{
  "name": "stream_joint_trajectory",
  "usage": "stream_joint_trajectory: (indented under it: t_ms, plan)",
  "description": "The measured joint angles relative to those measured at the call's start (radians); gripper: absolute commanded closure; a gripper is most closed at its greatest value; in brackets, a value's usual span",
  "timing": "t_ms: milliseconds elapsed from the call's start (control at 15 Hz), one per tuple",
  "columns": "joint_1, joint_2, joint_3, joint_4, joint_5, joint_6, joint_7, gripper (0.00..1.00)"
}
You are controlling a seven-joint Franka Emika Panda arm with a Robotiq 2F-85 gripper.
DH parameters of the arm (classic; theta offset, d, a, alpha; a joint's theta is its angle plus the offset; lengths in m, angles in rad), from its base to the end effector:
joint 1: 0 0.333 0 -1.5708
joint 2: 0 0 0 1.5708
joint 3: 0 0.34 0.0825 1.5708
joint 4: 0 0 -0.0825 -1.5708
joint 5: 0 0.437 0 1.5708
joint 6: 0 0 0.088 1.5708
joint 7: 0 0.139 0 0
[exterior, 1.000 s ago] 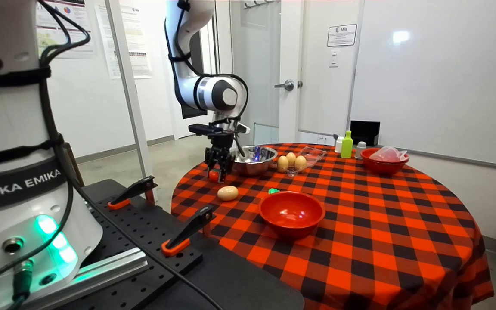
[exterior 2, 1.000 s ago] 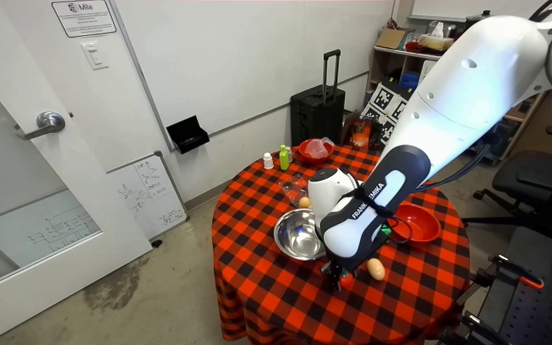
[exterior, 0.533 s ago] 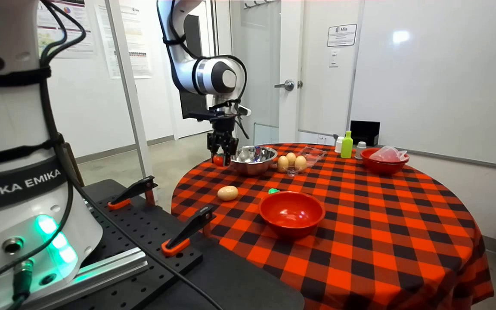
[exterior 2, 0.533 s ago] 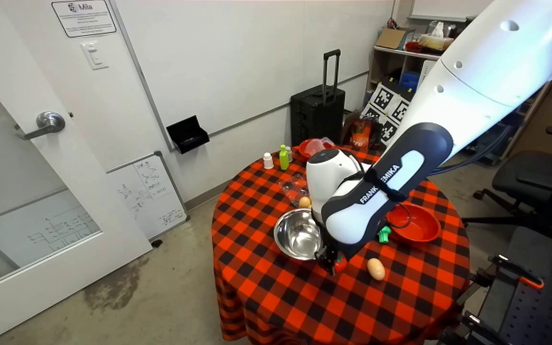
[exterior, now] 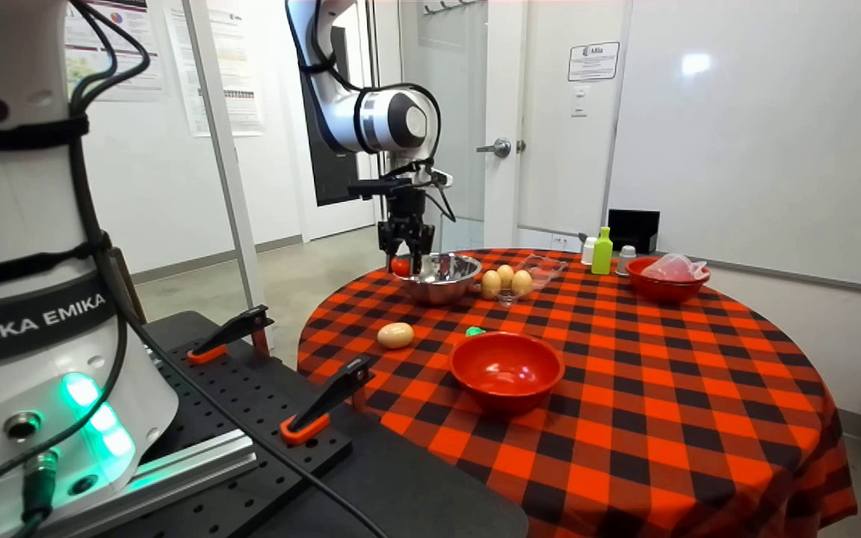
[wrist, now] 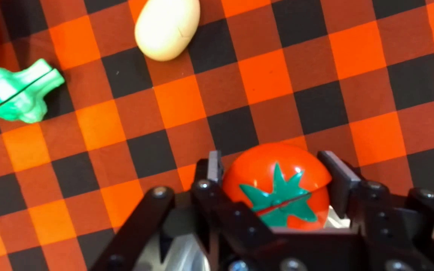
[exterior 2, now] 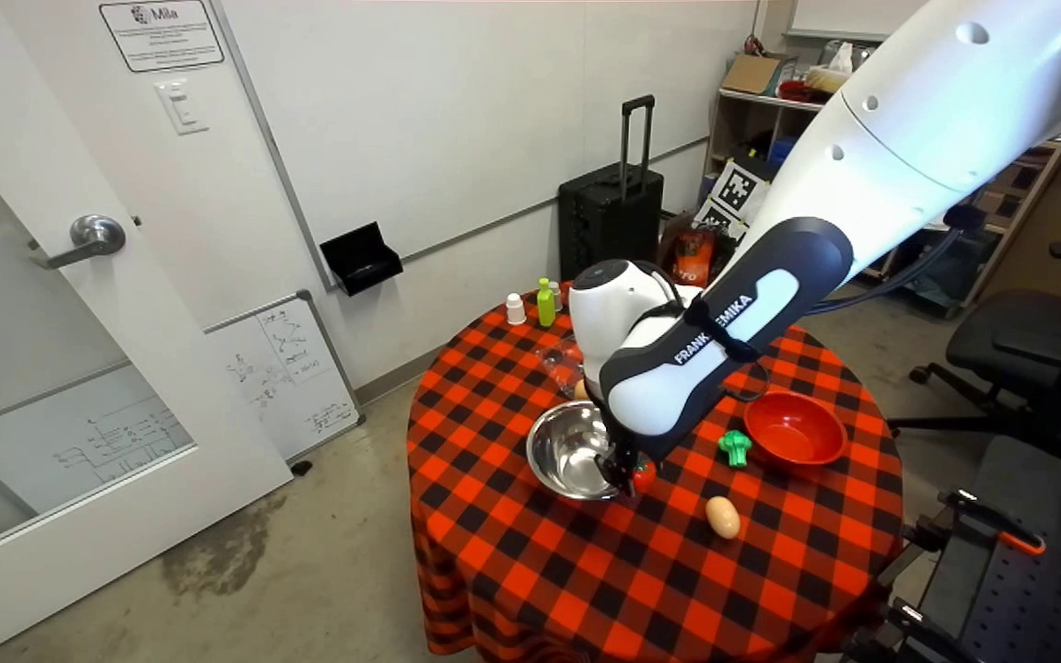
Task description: Put the tomato inside the silver bowl
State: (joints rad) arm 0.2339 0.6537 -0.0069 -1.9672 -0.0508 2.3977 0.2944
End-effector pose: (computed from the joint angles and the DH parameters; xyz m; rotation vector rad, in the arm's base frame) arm 0.6009 0.1370 0.0597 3.0344 -0.0383 -0.3151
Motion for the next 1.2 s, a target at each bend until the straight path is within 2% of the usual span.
stream_joint_trajectory:
  t_ms: [400,1200]
  plan:
    - [0.0,0.07,-0.005,0.142,-0.02,-0.063,0.0,0.62]
    - [-0.001,0.317,-0.023,0.454,-0.021,-0.145,0.0,0.62]
